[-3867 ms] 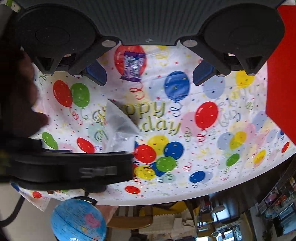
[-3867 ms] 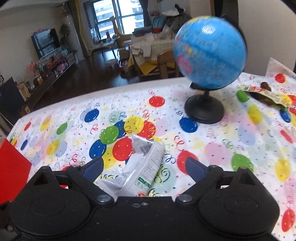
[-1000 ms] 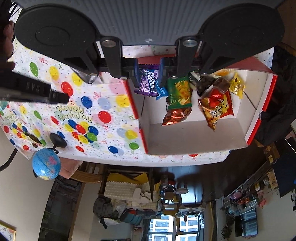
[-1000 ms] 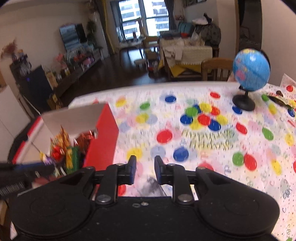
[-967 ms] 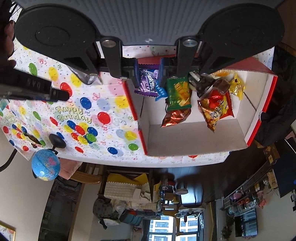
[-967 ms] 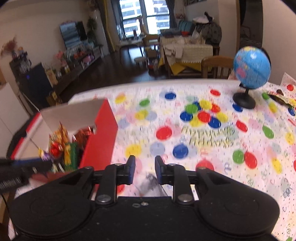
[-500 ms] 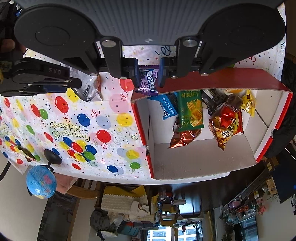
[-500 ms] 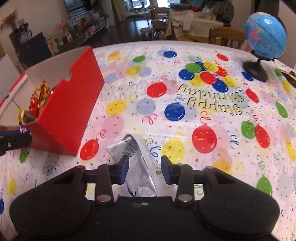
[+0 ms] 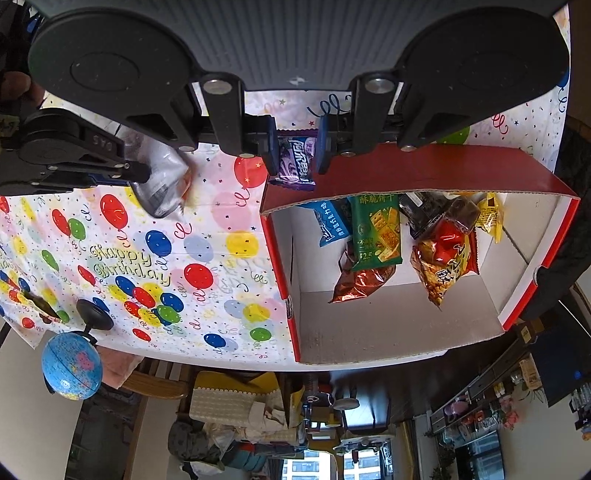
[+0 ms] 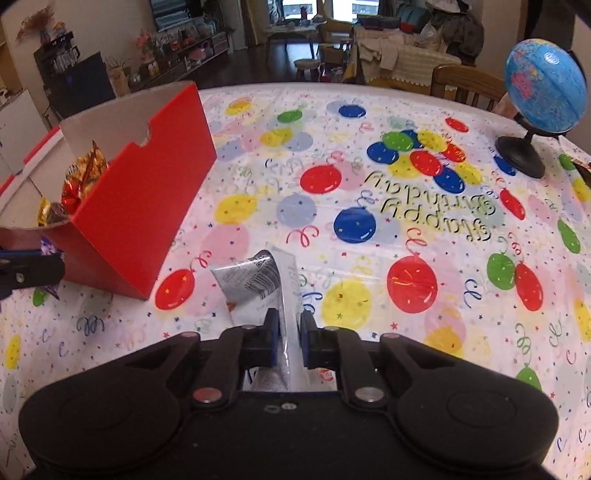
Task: Organize snacks
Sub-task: 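Carry the purple candy and white wrapper packet over into the box, then open both tools to drop the purple candy and white packet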
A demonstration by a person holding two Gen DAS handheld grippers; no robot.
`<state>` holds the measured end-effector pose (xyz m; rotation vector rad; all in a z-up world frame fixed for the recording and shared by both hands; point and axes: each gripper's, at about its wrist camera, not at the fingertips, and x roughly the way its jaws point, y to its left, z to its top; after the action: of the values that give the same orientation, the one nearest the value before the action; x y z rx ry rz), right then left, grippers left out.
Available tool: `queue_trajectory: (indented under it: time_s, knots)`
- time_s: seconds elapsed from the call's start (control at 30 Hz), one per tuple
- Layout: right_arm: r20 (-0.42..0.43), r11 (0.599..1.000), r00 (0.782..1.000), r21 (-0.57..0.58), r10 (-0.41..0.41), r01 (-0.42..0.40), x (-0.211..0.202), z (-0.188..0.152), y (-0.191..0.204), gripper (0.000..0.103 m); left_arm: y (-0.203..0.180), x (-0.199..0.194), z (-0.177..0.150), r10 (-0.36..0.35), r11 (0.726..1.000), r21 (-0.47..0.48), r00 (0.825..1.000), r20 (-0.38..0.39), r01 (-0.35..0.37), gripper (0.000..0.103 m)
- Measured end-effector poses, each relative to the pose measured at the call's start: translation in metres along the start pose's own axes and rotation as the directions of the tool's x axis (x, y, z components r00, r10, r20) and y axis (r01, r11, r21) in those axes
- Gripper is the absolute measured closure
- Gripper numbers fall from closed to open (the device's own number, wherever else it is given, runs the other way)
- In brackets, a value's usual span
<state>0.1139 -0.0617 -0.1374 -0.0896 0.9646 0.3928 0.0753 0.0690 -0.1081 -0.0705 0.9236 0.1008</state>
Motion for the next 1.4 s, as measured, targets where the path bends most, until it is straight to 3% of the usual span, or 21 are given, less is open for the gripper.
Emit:
queue_trajectory:
  time_s: [0.37, 0.73, 0.97, 1.4]
  knots:
    - [0.117, 0.999, 0.993, 0.037, 0.011, -0.015, -0.058, 0.022, 0.026, 0.094, 0.021, -0.027, 0.017, -0.059, 0.998, -0.003, 0.997, 0.043, 0.060, 0.083]
    - [0.214, 0.999, 0.976, 0.014, 0.027, -0.031, -0.085, 0.062, 0.086, 0.094, 0.074, -0.052, 0.046, -0.051, 0.999, 0.000, 0.991, 0.126, 0.051, 0.083]
    - [0.228, 0.998, 0.972, -0.027, 0.065, -0.060, -0.069, 0.087, 0.128, 0.094, 0.118, -0.045, 0.060, -0.006, 1.000, -0.016, 0.991, 0.131, 0.008, 0.083]
    - [0.145, 0.999, 0.989, -0.011, 0.034, -0.033, 0.004, 0.104, 0.166, 0.094, 0.163, 0.019, 0.065, 0.048, 0.999, -0.006, 0.999, -0.001, -0.048, 0.083]
